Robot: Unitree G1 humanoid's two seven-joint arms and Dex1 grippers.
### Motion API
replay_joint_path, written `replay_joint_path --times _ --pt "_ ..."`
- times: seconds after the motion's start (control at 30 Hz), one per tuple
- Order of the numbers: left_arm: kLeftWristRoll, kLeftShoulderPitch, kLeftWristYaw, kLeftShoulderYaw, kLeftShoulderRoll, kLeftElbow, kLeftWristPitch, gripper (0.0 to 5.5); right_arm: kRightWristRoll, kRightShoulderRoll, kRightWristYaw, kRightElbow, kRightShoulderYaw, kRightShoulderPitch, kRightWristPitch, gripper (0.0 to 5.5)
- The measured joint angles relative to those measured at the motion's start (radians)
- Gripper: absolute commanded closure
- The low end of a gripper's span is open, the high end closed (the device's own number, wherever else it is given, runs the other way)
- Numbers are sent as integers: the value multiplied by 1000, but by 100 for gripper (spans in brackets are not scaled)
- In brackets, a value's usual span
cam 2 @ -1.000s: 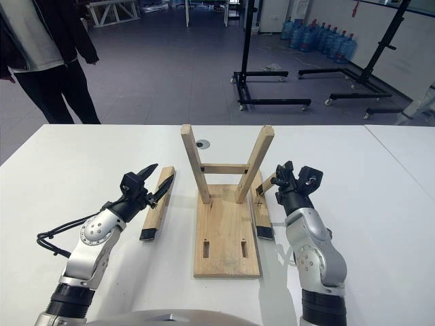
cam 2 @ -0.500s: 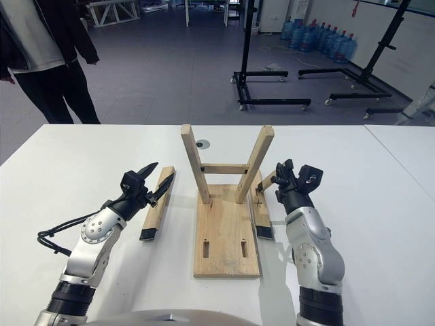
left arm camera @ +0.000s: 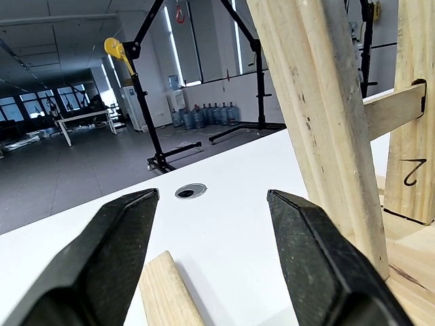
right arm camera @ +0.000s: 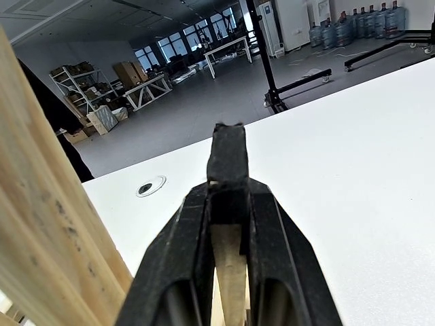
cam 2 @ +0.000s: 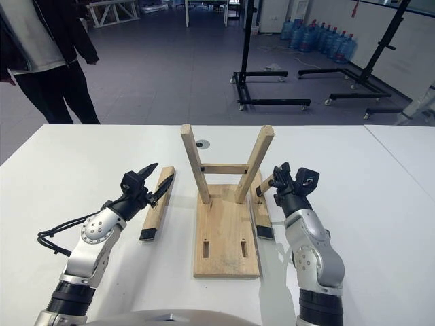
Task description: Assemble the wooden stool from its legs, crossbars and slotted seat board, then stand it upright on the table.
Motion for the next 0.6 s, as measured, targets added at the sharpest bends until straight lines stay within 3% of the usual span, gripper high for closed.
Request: replay_joint_path --times 0.33,0.6 --pt "0 -1 -1 6 1 8 -1 258 -229 -116 29 16 132 -5 -20 508" --pt "0 -1 0 12 1 15 -1 258 -237 -132 69 44 89 -6 -24 508"
